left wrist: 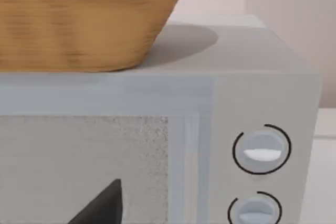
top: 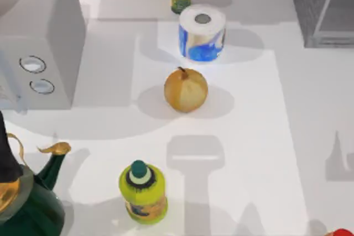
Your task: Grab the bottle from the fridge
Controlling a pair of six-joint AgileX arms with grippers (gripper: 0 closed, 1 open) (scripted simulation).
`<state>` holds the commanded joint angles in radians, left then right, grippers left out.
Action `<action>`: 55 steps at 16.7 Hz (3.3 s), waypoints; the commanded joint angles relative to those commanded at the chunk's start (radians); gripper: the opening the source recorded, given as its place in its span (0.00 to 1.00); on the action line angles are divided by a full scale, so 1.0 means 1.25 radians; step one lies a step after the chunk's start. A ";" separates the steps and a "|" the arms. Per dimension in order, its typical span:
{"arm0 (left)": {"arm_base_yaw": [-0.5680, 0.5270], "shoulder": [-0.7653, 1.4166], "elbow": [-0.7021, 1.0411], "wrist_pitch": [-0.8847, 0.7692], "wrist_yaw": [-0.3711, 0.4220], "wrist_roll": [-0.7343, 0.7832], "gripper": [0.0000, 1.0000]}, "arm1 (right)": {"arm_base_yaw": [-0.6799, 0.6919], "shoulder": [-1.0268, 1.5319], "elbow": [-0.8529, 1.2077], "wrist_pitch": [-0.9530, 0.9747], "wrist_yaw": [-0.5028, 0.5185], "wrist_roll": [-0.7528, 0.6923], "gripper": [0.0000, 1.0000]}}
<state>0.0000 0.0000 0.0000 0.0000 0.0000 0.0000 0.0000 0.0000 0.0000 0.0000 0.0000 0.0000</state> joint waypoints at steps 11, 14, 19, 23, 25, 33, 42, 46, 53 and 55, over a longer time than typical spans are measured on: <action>0.000 0.000 0.000 0.000 0.000 0.000 1.00 | -0.122 0.377 0.045 0.360 -0.115 0.001 1.00; 0.000 0.000 0.000 0.000 0.000 0.000 1.00 | -0.189 0.628 0.065 0.571 -0.179 0.004 1.00; 0.000 0.000 0.000 0.000 0.000 0.000 1.00 | -0.299 1.004 0.097 0.895 -0.285 0.010 1.00; 0.000 0.000 0.000 0.000 0.000 0.000 1.00 | -0.369 1.247 0.123 1.115 -0.355 0.013 1.00; 0.000 0.000 0.000 0.000 0.000 0.000 1.00 | -0.396 1.336 0.134 1.198 -0.381 0.014 1.00; 0.000 0.000 0.000 0.000 0.000 0.000 1.00 | -0.427 1.435 0.147 1.295 -0.411 0.014 1.00; 0.000 0.000 0.000 0.000 0.000 0.000 1.00 | -0.326 1.532 0.380 1.149 -0.300 0.010 1.00; 0.000 0.000 0.000 0.000 0.000 0.000 1.00 | -0.236 1.608 0.612 1.016 -0.209 0.012 1.00; 0.000 0.000 0.000 0.000 0.000 0.000 1.00 | -0.161 1.654 0.751 0.904 -0.134 0.013 1.00; 0.000 0.000 0.000 0.000 0.000 0.000 1.00 | -0.164 1.650 0.748 0.906 -0.136 0.013 1.00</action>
<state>0.0000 0.0000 0.0000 0.0000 0.0000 0.0000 -0.2055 2.0622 0.9351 1.1330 -0.1699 0.0162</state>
